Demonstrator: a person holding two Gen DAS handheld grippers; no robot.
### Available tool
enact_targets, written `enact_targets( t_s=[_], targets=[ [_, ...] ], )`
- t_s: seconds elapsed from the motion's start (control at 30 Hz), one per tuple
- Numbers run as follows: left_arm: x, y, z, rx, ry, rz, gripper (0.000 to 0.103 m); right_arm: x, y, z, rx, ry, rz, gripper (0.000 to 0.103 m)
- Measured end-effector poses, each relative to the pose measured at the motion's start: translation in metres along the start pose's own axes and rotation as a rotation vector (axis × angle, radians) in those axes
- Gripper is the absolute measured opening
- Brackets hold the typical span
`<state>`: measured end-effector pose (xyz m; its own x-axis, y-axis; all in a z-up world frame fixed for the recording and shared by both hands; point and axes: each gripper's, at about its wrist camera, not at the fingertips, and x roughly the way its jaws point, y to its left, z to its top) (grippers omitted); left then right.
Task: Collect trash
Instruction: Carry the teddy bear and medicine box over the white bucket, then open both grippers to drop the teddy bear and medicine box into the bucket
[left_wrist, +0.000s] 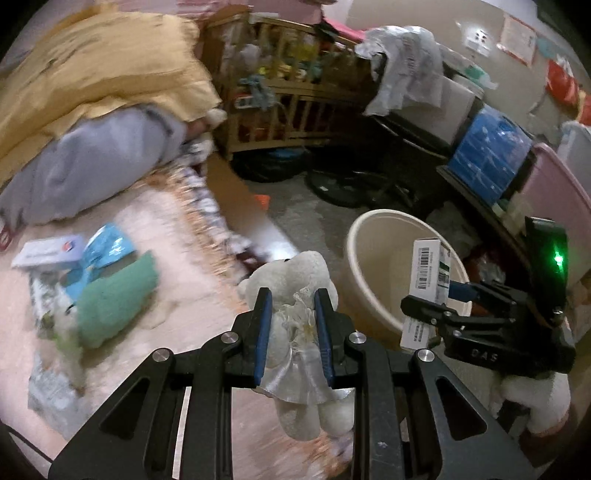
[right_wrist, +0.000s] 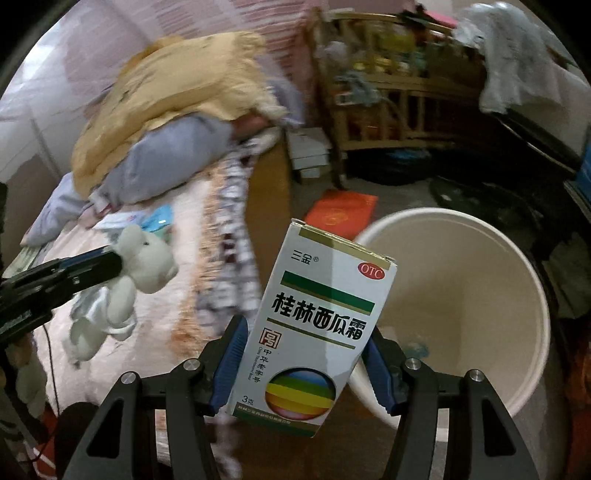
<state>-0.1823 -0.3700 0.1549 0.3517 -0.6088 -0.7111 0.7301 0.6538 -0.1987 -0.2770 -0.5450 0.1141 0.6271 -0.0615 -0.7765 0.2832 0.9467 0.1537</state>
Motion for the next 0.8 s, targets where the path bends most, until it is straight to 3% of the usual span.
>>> enact_targets(
  t_s=[0.43,0.7,0.8],
  targets=[
    [0.068,-0.066,0.032,0.021,0.041,-0.086,0.021,0.005,-0.102,-0.013,0.178,-0.016,-0.117,0.059],
    [0.106,-0.091,0.042,-0.014,0.058,-0.157,0.022,0.016,-0.123,-0.015,0.209,0.004,-0.152,0.058],
    [0.117,-0.091,0.042,-0.045,0.065,-0.194,0.031,0.016,-0.128,-0.015,0.225,0.001,-0.159,0.059]
  ],
)
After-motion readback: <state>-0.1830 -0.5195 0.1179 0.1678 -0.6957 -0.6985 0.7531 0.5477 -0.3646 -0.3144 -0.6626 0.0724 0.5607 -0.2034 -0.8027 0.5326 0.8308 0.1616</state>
